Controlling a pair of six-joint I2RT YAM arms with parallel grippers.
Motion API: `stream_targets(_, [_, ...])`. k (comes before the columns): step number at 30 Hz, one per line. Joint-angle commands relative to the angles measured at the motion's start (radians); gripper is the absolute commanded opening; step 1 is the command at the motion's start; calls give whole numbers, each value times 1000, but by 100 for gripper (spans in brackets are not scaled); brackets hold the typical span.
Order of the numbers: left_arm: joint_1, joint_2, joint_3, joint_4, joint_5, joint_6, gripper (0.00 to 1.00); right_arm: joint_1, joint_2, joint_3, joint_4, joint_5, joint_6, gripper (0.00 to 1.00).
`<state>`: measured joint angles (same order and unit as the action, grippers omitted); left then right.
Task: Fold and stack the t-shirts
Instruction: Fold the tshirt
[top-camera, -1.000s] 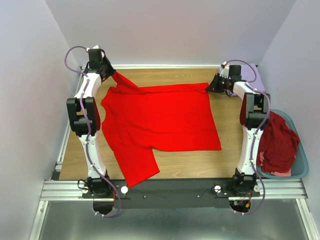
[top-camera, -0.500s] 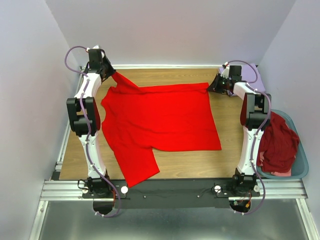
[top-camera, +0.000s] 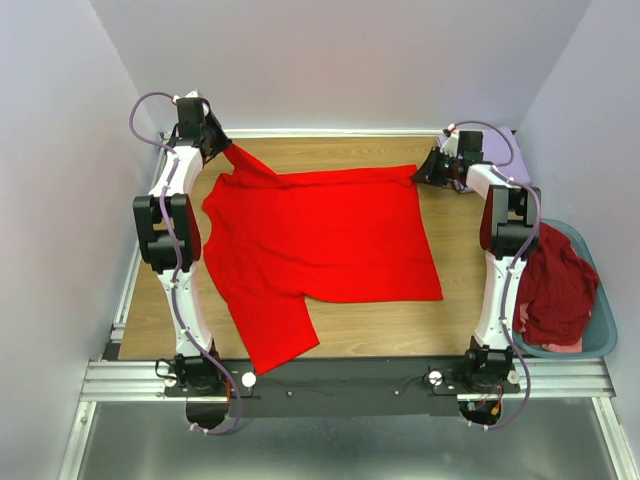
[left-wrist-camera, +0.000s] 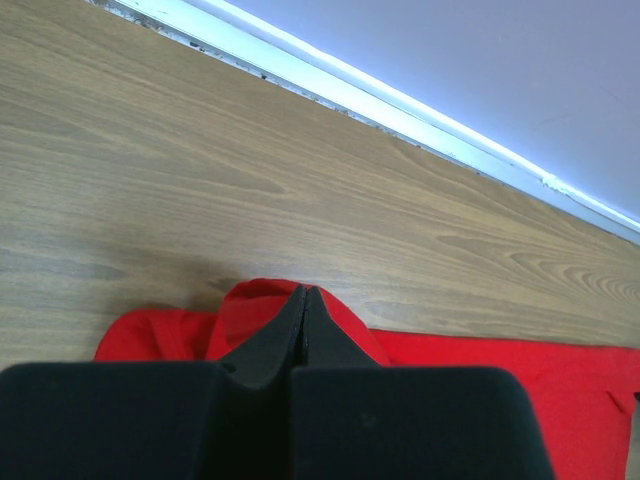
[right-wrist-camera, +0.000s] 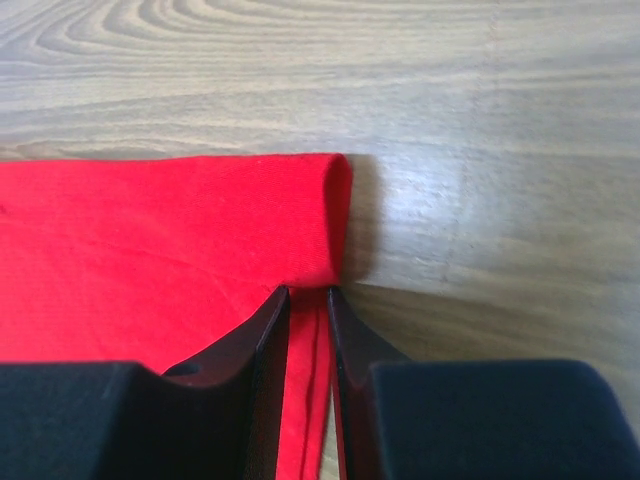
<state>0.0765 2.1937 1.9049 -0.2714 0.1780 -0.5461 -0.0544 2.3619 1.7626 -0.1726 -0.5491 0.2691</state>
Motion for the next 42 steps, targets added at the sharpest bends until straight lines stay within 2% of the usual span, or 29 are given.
stream_targets(1, [-1,-45,-12,-6,28,15,0,-2,46,47,10,-60,16,28])
stream_targets(11, [0,-58,26,-37,34,14,0,-2,-3,55,13,-15,6,7])
stream_targets(13, [0,-69,40,-40,31,14,0,-2,-29,48,12,0,1,5])
stream_targets(31, [3,-129,66,-103,28,26,0,-2,-87,58,10,-41,21,0])
stream_targets(42, [20,-212,40,-150,48,29,0,-4,-125,-34,8,-26,-4,0])
